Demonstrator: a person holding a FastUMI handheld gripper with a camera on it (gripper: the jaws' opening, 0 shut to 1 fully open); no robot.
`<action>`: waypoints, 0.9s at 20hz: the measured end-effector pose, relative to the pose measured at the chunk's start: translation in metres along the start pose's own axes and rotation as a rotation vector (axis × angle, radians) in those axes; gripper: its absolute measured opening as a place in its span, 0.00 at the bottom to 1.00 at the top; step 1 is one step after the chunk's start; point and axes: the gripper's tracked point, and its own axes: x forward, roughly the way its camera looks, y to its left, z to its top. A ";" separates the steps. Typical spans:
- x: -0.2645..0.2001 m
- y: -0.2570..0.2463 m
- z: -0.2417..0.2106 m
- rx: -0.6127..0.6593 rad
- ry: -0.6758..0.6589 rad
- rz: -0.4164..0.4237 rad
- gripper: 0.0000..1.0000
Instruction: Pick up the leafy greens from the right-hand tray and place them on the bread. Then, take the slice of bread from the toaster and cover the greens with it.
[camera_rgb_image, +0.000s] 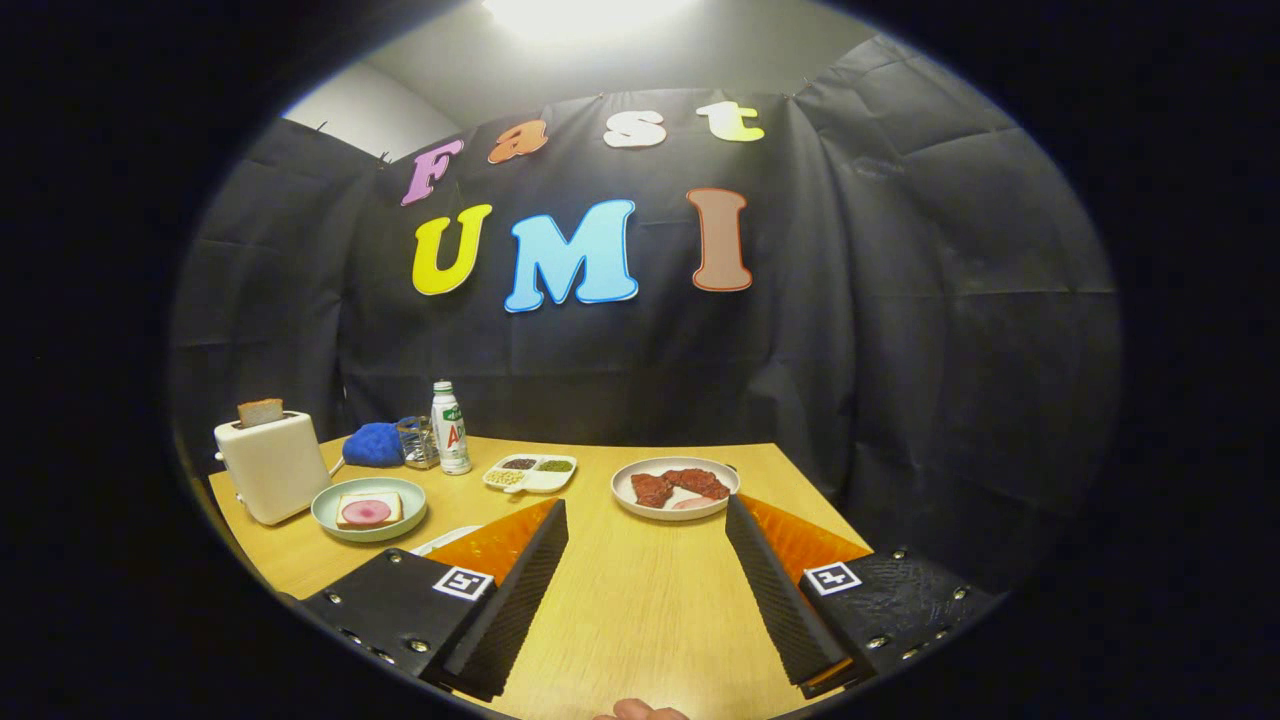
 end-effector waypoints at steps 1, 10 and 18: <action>0.003 0.005 -0.004 -0.001 0.010 0.009 0.97; 0.023 0.070 -0.057 -0.022 0.145 0.077 0.98; 0.040 0.110 -0.104 -0.085 0.306 0.114 0.98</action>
